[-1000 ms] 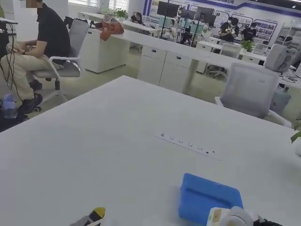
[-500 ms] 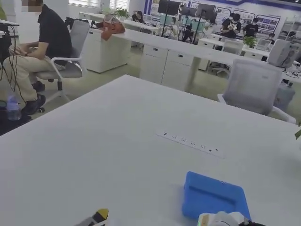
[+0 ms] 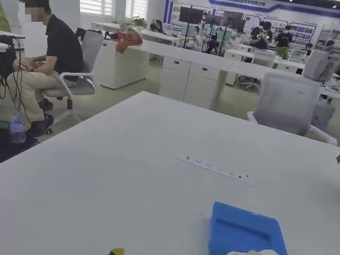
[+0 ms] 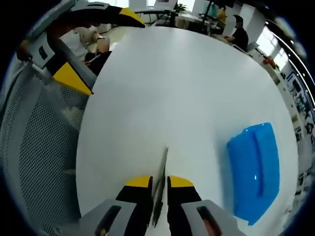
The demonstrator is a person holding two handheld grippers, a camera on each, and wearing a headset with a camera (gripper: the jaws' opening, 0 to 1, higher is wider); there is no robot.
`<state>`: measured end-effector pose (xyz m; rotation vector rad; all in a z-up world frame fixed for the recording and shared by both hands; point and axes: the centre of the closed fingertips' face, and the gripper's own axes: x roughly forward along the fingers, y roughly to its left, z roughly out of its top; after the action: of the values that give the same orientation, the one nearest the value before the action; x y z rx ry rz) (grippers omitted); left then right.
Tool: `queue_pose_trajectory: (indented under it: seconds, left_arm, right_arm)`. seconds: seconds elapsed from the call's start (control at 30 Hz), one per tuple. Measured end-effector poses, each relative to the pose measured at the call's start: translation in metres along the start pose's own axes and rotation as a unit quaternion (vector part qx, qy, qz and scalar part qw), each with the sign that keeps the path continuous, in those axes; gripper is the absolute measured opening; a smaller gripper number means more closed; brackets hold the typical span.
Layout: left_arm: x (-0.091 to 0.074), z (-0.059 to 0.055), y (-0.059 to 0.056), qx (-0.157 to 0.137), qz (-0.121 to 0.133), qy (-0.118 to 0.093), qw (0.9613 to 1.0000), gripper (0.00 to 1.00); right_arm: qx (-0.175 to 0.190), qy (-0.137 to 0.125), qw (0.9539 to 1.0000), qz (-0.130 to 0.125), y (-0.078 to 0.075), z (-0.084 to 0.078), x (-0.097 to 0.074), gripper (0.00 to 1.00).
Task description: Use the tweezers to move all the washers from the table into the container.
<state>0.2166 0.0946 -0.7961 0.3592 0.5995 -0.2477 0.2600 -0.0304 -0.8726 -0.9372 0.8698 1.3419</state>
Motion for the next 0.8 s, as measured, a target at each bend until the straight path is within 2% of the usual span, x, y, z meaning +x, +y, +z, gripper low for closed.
queue_pose_trajectory:
  seconds: [0.03,0.07,0.13,0.17,0.2,0.23,0.27,0.3,0.37,0.4,0.43,0.5,0.53,0.6,0.63,0.73,0.8]
  left_arm:
    - [0.0,-0.001,-0.001,0.001,-0.001,0.002,1.0,0.79]
    - [0.0,-0.001,-0.001,0.002,-0.002,0.004,1.0,0.79]
    - [0.0,-0.001,-0.002,0.002,-0.004,0.004,1.0,0.79]
    - [0.001,-0.001,-0.003,0.001,-0.006,0.005,1.0,0.79]
    - [0.001,-0.002,-0.003,0.001,-0.008,0.006,0.9999,0.79]
    - [0.001,-0.002,-0.004,0.001,-0.01,0.008,0.9999,0.79]
    - [0.001,-0.002,-0.004,0.003,-0.01,0.009,0.9999,0.79]
    - [0.001,-0.002,-0.004,0.004,-0.01,0.007,0.9999,0.79]
    - [-0.001,0.001,-0.005,0.004,-0.011,0.0,0.9999,0.78]
    - [-0.002,0.003,-0.005,0.0,-0.013,-0.004,0.9999,0.78]
    - [-0.002,0.004,-0.004,-0.004,-0.015,-0.007,0.9999,0.79]
    - [-0.003,0.006,-0.004,-0.01,-0.02,-0.008,0.9997,0.79]
    - [-0.004,0.008,-0.004,-0.014,-0.022,-0.009,0.9996,0.79]
    - [-0.006,0.01,-0.003,-0.015,-0.023,-0.009,0.9996,0.79]
    - [-0.007,0.011,-0.003,-0.015,-0.022,-0.01,0.9996,0.79]
    - [-0.013,0.021,0.001,-0.022,-0.02,-0.019,0.9994,0.79]
    - [-0.018,0.029,0.003,-0.029,-0.02,-0.03,0.9989,0.79]
  right_arm:
    - [0.017,-0.011,0.9998,-0.005,0.0,0.001,-0.003,0.09]
    - [0.047,-0.029,0.9984,-0.009,0.001,0.004,-0.01,0.1]
    - [0.083,-0.058,0.9947,-0.018,0.002,0.008,-0.021,0.11]
    - [0.108,-0.078,0.9906,-0.028,0.001,0.009,-0.028,0.11]
    - [0.123,-0.091,0.9877,-0.032,0.002,0.009,-0.033,0.1]
    - [0.147,-0.107,0.9829,-0.031,0.005,0.009,-0.039,0.09]
    - [0.154,-0.11,0.9816,-0.029,0.007,0.008,-0.04,0.08]
    - [0.171,-0.115,0.9782,-0.022,0.012,0.005,-0.043,0.08]
    - [0.181,-0.122,0.9757,-0.016,0.02,-0.001,-0.046,0.1]
    - [0.199,-0.132,0.9711,0.0,0.027,-0.002,-0.046,0.12]
    - [0.211,-0.128,0.969,0.007,0.03,-0.006,-0.045,0.15]
    - [0.213,-0.125,0.9691,0.003,0.029,-0.016,-0.044,0.17]
    - [0.219,-0.125,0.9676,0.003,0.029,-0.019,-0.044,0.17]
    - [0.254,-0.138,0.9571,0.016,0.031,-0.022,-0.044,0.18]
    - [0.265,-0.14,0.9537,0.023,0.033,-0.025,-0.043,0.19]
    - [0.268,-0.129,0.9545,0.018,0.034,-0.035,-0.036,0.19]
    - [0.282,-0.125,0.9512,0.019,0.036,-0.042,-0.03,0.19]
